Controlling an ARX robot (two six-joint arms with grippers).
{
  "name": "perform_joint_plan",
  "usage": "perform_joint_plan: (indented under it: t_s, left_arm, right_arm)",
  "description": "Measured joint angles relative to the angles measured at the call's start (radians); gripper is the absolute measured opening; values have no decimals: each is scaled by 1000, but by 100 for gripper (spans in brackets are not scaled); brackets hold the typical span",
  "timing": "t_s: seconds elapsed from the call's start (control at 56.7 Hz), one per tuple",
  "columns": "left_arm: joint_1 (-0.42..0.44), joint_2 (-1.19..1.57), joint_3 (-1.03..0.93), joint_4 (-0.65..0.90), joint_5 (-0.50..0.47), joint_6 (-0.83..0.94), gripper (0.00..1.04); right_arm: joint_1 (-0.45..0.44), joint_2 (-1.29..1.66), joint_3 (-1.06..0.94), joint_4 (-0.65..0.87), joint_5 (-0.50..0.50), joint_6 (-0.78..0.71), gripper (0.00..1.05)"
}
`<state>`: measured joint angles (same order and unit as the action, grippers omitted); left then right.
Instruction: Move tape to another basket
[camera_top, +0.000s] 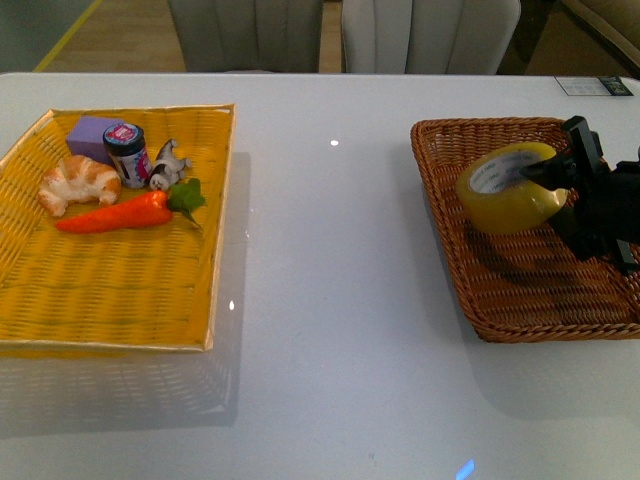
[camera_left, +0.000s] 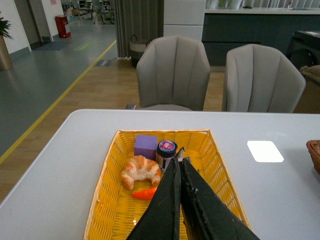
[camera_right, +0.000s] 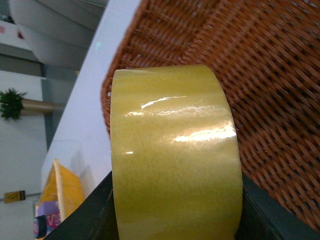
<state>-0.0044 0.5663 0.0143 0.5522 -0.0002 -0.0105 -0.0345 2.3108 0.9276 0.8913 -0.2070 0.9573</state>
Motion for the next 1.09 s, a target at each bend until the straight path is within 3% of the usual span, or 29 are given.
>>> perform_joint_plan:
  t_s: [0.317,0.617,1.022,1.093]
  left_arm:
    - [0,-166,0,-154,0,0,2]
    - [0,-282,0,-267,0,0,2]
    - [0,-395,0,-381,0,0,2]
    - [0,-490,0,-509,0,0,2]
  right_arm:
    - [-8,11,18,-47,28,41,49]
    - [-61,-48,-104,-26,31,30,97]
    - [-132,-546,-407,-66,-5,-160,96]
    - [-139,-673,-461,-106,-16,-197,96]
